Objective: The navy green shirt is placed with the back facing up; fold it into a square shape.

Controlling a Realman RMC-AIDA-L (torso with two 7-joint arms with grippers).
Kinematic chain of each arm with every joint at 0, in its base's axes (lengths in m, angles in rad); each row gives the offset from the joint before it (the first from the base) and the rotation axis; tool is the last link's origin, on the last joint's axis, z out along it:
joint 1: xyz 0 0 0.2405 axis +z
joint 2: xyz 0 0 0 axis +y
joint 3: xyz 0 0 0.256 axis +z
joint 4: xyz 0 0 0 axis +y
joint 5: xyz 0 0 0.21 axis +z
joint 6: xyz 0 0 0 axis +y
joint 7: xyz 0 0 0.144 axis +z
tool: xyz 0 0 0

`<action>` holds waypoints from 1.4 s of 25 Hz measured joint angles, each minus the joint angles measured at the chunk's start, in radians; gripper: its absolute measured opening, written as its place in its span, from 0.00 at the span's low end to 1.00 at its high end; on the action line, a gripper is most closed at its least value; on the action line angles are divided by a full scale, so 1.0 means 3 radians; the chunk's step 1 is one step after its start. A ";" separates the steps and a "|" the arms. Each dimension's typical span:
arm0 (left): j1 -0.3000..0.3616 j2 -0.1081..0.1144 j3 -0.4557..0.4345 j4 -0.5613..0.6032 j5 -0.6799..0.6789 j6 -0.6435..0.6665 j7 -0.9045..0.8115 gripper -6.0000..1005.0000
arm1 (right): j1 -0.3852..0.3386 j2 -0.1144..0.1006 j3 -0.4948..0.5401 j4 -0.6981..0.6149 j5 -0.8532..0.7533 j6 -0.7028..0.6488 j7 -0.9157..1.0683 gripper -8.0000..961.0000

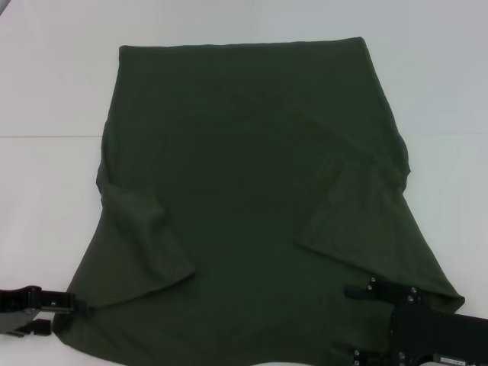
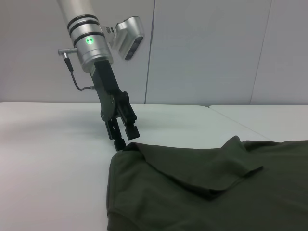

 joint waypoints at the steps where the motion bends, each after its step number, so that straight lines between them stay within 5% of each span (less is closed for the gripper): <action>1: -0.0001 0.0000 0.0000 -0.0009 0.0000 -0.0012 0.0000 0.83 | 0.0000 0.0000 0.0000 0.0000 0.0000 0.0000 0.0000 0.86; 23: -0.0074 -0.0089 0.0000 -0.0034 -0.0025 -0.0070 0.0016 0.80 | 0.0000 0.0005 0.0000 0.0009 0.0000 0.0012 0.0000 0.86; 35: -0.0184 -0.0205 0.0008 -0.0005 -0.0020 -0.0040 0.0039 0.78 | 0.0000 0.0005 0.0000 0.0010 0.0000 0.0013 0.0004 0.86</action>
